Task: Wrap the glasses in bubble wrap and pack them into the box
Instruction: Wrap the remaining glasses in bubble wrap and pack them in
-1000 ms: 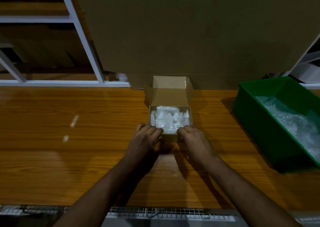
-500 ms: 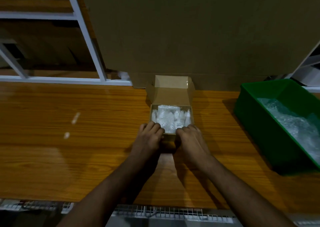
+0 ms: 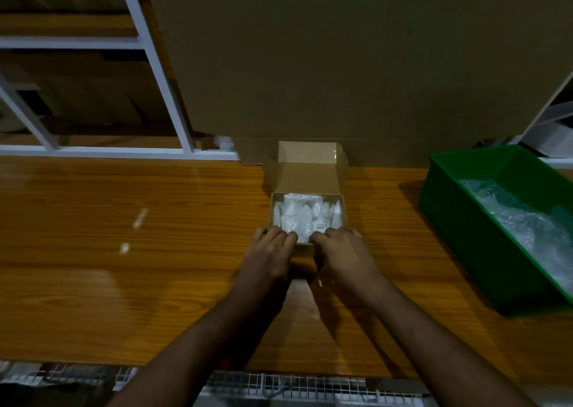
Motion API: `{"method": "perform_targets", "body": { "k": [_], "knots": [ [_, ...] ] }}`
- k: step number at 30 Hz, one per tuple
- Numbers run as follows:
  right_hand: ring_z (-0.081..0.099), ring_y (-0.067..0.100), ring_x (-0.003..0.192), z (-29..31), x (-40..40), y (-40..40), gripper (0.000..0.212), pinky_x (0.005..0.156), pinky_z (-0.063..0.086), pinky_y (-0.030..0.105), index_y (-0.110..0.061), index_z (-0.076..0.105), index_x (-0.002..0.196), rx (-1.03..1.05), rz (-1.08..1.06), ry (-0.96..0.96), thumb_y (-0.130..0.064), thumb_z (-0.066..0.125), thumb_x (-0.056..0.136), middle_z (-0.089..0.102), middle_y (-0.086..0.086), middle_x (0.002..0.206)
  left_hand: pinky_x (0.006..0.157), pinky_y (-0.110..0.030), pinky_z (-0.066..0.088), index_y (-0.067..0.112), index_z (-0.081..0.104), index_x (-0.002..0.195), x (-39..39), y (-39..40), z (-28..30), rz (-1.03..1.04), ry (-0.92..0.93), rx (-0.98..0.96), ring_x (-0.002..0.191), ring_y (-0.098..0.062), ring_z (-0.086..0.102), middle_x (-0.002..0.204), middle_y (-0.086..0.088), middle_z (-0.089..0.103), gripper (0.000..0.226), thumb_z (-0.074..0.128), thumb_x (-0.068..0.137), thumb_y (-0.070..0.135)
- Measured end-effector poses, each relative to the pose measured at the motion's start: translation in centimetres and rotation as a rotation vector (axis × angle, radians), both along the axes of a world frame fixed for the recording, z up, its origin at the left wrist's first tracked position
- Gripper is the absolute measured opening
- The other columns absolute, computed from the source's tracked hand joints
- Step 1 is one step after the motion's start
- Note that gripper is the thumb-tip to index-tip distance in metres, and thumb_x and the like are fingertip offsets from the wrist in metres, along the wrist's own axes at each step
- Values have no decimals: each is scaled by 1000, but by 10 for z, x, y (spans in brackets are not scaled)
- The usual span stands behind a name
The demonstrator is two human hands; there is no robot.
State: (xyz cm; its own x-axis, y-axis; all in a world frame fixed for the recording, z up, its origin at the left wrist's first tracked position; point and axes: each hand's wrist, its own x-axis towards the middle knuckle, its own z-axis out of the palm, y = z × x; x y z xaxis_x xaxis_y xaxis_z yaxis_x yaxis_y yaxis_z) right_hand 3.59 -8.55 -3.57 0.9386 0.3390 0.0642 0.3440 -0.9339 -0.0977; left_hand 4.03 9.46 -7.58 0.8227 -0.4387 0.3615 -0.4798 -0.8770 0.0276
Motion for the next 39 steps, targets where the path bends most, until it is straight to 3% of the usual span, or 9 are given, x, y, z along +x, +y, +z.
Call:
{"method": "perform_targets", "body": {
  "k": [5, 9, 14, 19, 24, 27, 30, 35, 39],
  "knots": [
    [54, 21, 118, -3, 0, 1, 47, 109, 32, 36, -24, 59, 127, -37, -17, 37, -37, 73, 83, 61, 2, 121, 84, -35, 35, 17, 60, 106, -6, -4, -3, 50, -27, -33, 99, -21, 52, 105, -4, 61, 27, 62, 89, 38],
    [51, 22, 118, -12, 1, 3, 37, 105, 36, 34, -21, 60, 125, -11, -19, 11, -23, 68, 89, 59, 4, 123, 80, -33, 34, 15, 61, 98, -9, -9, -1, 27, -31, -47, 94, -23, 54, 100, -4, 58, 26, 53, 86, 37],
    [54, 21, 112, -15, 6, 3, 35, 96, 43, 32, -17, 60, 124, 6, 1, 50, -18, 66, 89, 59, 4, 120, 85, -34, 29, 19, 66, 94, 2, -3, -3, 82, 41, -97, 98, -23, 59, 95, 0, 69, 9, 64, 87, 25],
    [59, 20, 100, -17, 6, 5, 23, 89, 45, 33, -20, 62, 112, 19, -15, 23, -16, 66, 89, 66, 2, 107, 100, -42, 26, 25, 65, 110, 12, -4, 19, 162, 253, 90, 129, -21, 40, 118, -3, 67, 25, 49, 98, 40],
    [60, 17, 94, -16, 1, -2, 15, 100, 40, 37, -26, 61, 102, 64, -21, -48, -16, 62, 90, 67, -4, 94, 102, -43, 26, 27, 63, 116, 14, -4, 25, 152, 273, 159, 132, -21, 38, 125, -4, 63, 28, 48, 99, 43],
    [53, 16, 109, -17, 2, -12, 17, 101, 36, 37, -26, 64, 110, 106, -53, -104, -24, 58, 95, 63, -4, 110, 99, -40, 28, 26, 59, 120, 8, 3, 14, 122, 180, 32, 127, -20, 44, 124, 0, 66, 28, 57, 96, 39],
    [46, 16, 125, -13, 14, -26, 45, 110, 32, 39, -28, 57, 126, 108, -45, -84, -49, 66, 87, 55, -5, 129, 105, -37, 28, 29, 48, 132, 18, 3, 16, 125, 225, -66, 133, -18, 37, 140, 2, 52, 55, 72, 84, 41],
    [20, 21, 150, 4, 51, -32, 114, 122, 13, 43, -21, 23, 156, 72, 24, 69, -71, 74, 68, 25, 1, 162, 122, -42, 9, 17, 10, 159, 59, 5, 30, 65, 373, 54, 151, -26, 7, 167, -5, 6, 124, 79, 67, 62],
    [3, 18, 154, 0, 67, -31, 129, 124, 8, 42, -21, 2, 160, 47, 50, 244, -73, 75, 67, 3, -3, 168, 124, -42, 8, 14, 2, 160, 80, 5, 30, 61, 483, 182, 152, -26, 8, 167, -6, 6, 137, 77, 61, 71]
  ]
}}
